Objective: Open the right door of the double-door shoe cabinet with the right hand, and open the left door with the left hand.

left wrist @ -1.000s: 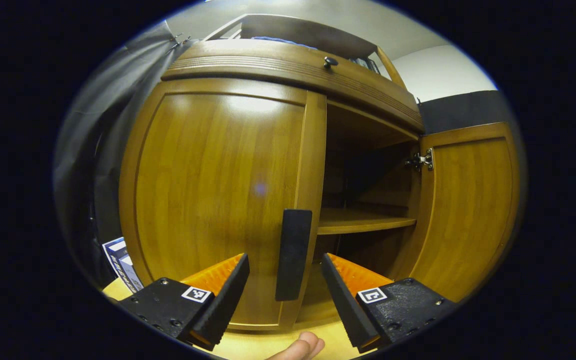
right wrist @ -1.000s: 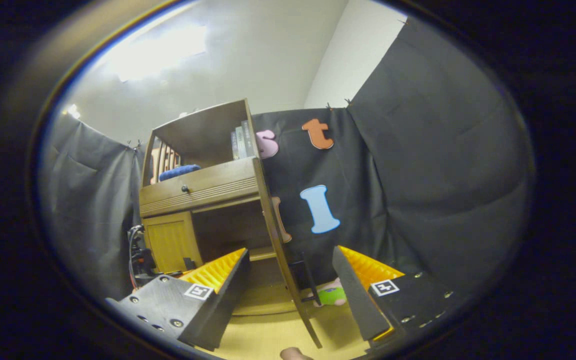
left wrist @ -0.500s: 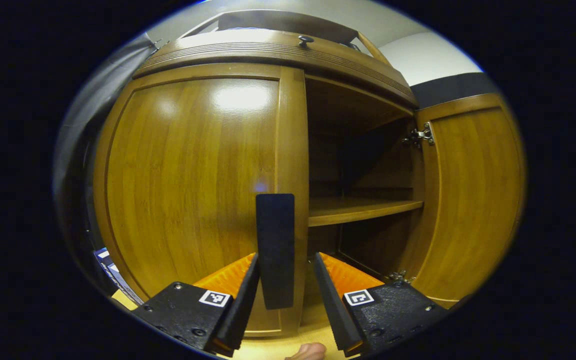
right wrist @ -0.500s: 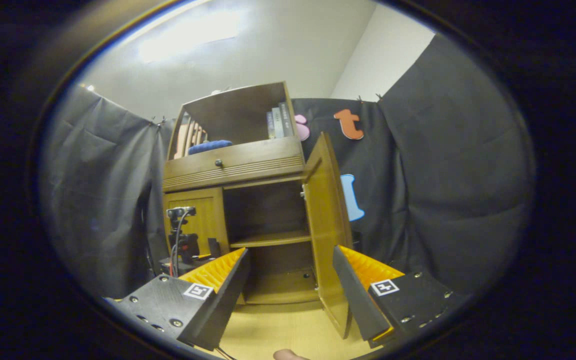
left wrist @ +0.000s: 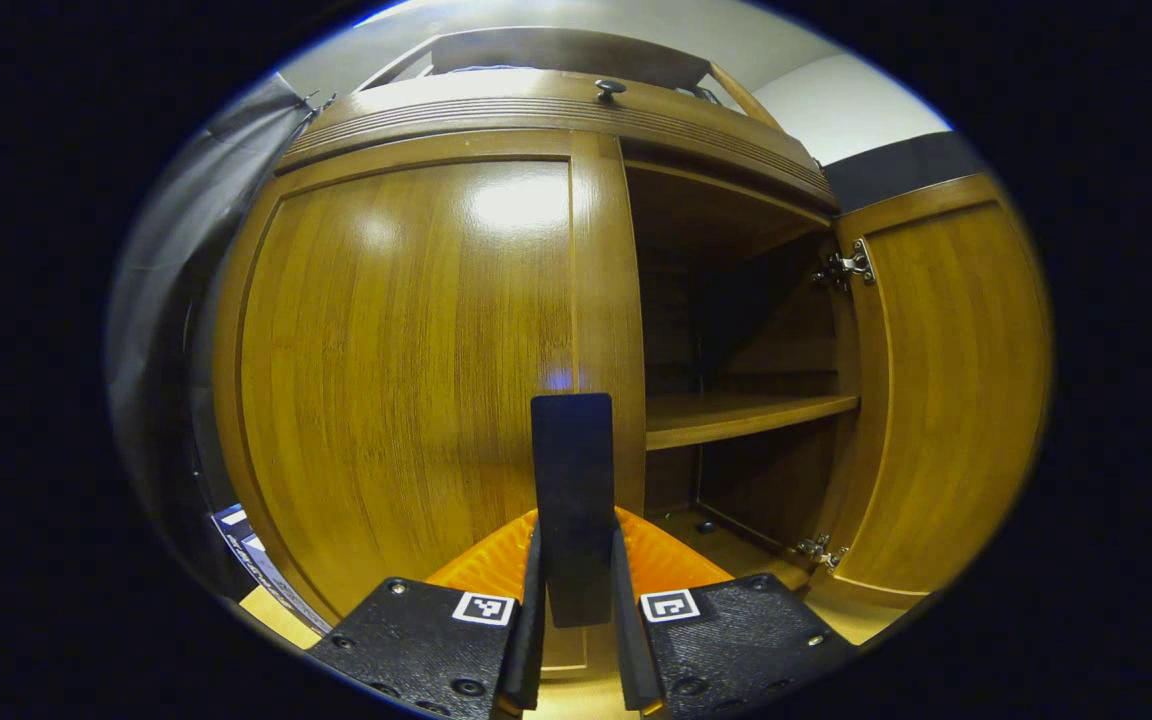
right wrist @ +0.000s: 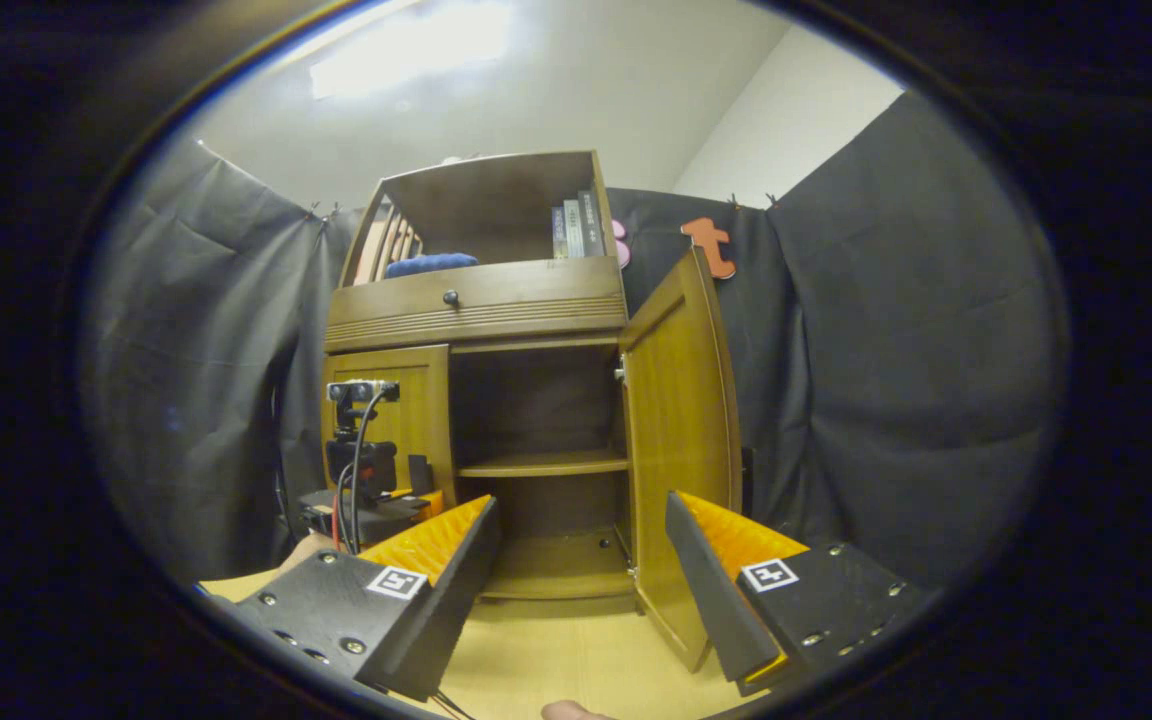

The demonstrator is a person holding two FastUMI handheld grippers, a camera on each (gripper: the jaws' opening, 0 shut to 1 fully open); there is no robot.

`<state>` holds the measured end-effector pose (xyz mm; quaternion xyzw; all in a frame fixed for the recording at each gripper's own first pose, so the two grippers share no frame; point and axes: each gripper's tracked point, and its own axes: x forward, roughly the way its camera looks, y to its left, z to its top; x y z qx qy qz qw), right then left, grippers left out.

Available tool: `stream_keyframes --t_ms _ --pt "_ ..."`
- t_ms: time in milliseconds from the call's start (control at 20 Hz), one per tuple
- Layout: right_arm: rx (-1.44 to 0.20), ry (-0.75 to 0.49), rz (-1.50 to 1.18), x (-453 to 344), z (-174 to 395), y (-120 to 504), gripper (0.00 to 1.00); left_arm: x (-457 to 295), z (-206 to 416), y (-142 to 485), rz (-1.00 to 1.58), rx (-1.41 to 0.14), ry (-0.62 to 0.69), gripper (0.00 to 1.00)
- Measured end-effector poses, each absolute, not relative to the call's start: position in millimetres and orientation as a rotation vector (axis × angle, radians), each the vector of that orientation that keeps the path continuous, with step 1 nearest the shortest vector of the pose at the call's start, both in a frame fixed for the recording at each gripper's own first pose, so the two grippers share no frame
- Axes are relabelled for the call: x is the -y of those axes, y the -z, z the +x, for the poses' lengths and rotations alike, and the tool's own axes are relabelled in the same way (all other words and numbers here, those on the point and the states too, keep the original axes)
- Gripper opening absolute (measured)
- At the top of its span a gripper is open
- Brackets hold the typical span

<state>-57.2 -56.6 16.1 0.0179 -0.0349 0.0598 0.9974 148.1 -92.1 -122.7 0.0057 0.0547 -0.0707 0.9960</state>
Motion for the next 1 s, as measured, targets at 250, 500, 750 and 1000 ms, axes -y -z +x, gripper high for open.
stream_keyframes --t_ms 250,500,750,1000 --pt "0.062 -0.091 0.02 55.1 -62.5 -21.7 0.99 92.0 133.2 132.7 -0.008 -0.149 0.175 0.33" --pt "0.068 -0.109 0.009 45.7 -76.2 -22.9 0.99 90.2 111.5 133.6 -0.032 -0.19 0.224 0.33" --pt "0.087 -0.117 0.005 39.2 -83.8 -32.4 0.98 84.6 87.1 130.8 -0.042 -0.232 0.263 0.31" --pt "0.095 -0.103 0.003 41.4 -92.0 -38.9 0.99 75.4 63.0 126.6 -0.044 -0.245 0.278 0.31"
